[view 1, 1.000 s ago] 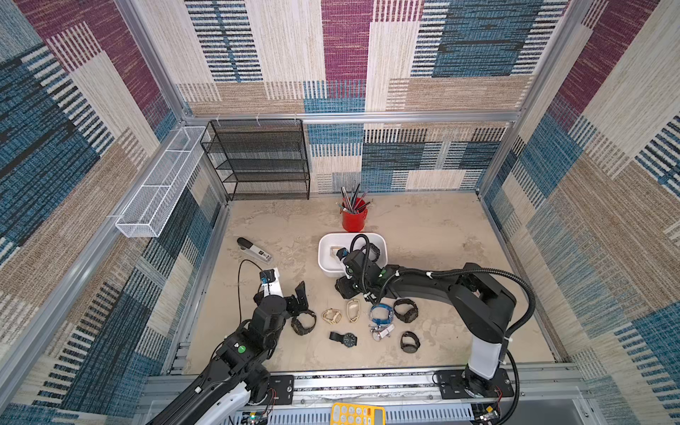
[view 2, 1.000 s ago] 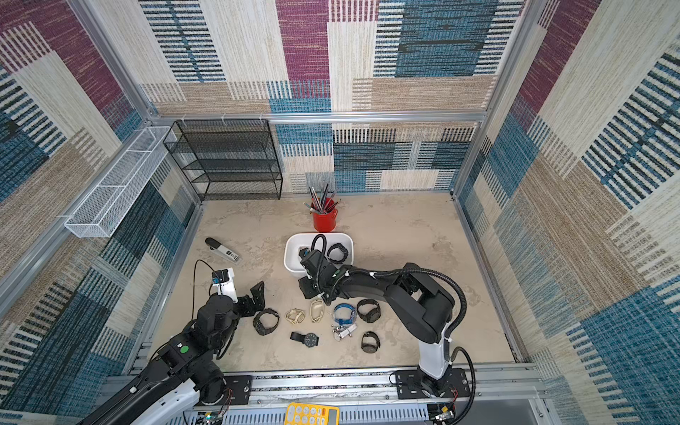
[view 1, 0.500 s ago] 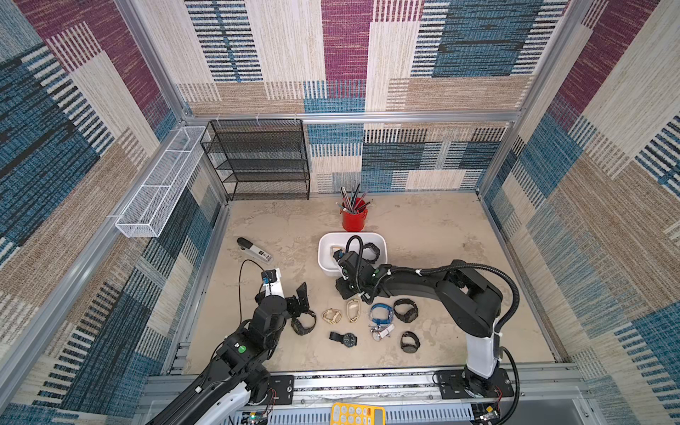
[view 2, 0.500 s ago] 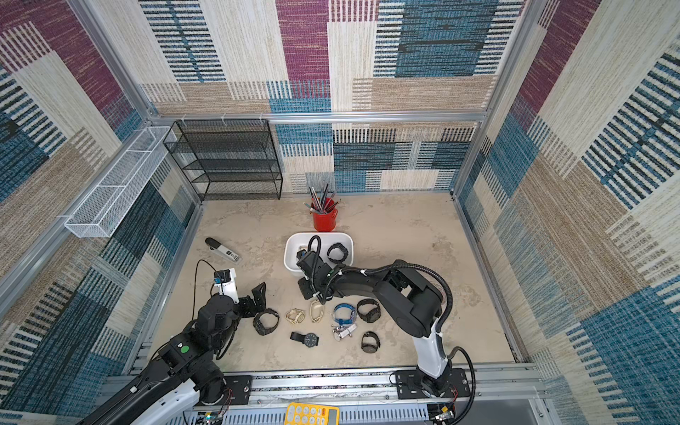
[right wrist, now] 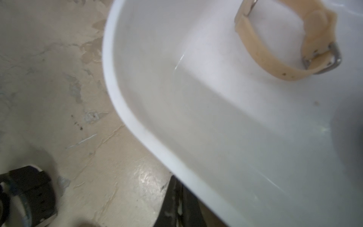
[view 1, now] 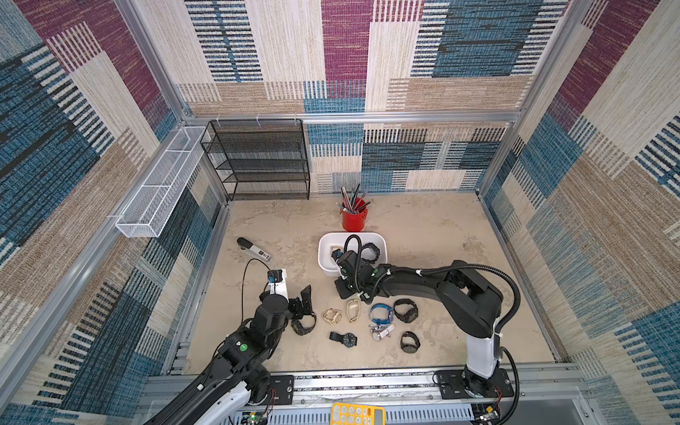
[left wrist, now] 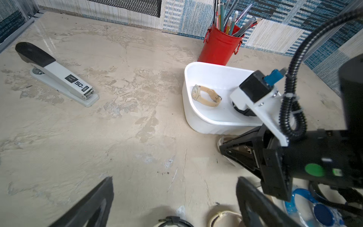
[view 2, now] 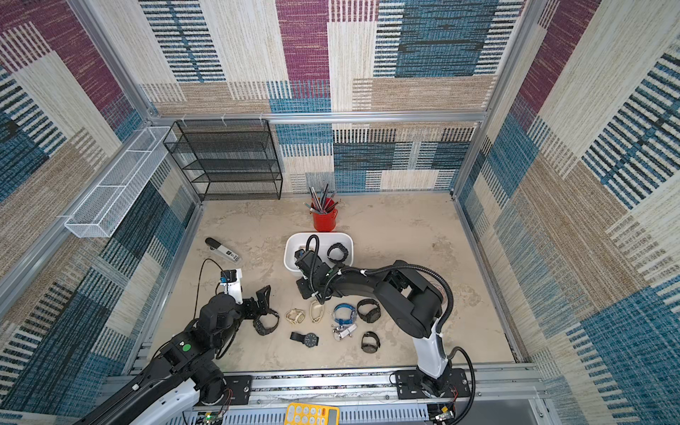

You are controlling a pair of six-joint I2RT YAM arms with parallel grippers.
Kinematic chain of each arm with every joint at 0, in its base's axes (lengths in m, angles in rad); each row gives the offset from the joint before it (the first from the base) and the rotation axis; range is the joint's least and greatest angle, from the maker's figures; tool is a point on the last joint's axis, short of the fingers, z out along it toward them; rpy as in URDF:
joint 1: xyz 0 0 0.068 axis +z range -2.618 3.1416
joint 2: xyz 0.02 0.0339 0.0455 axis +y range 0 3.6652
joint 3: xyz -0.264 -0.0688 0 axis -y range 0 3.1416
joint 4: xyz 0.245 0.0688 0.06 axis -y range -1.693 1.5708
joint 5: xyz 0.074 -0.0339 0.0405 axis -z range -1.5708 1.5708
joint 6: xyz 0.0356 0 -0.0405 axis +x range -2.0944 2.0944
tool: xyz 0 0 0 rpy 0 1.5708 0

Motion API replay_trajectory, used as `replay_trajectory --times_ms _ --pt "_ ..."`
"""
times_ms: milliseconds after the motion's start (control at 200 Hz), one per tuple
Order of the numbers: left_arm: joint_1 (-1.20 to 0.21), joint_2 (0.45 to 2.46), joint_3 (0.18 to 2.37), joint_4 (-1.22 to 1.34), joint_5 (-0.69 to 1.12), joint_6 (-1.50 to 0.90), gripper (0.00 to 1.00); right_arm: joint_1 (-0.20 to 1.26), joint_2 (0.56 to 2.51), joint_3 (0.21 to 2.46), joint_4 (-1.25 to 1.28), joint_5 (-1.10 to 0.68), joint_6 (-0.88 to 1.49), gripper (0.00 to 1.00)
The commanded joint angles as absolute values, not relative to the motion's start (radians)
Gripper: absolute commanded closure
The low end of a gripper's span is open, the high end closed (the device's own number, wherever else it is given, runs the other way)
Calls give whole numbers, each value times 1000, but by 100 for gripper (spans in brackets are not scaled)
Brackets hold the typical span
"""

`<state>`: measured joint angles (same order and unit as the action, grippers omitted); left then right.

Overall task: Put the watch into the storage box
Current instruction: Pick up the watch at the center of the board, then place the watch in the storage box.

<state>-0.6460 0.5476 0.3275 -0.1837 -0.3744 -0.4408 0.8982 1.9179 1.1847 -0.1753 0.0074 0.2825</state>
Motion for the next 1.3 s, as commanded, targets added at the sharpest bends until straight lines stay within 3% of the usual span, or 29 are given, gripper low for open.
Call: replay_trajectory --times_ms 0,220,526,1292 --pt "-646 567 337 -125 -313 -399 2 900 1851 1172 -160 -47 287 100" --pt "-646 617 352 -64 -274 -394 2 900 1688 1154 -206 -43 269 100" --pt "-646 674 374 -21 -249 -397 3 882 1638 1240 -278 14 221 100" --pt "-646 673 381 -50 -247 -423 3 726 1978 1442 -244 39 100 100"
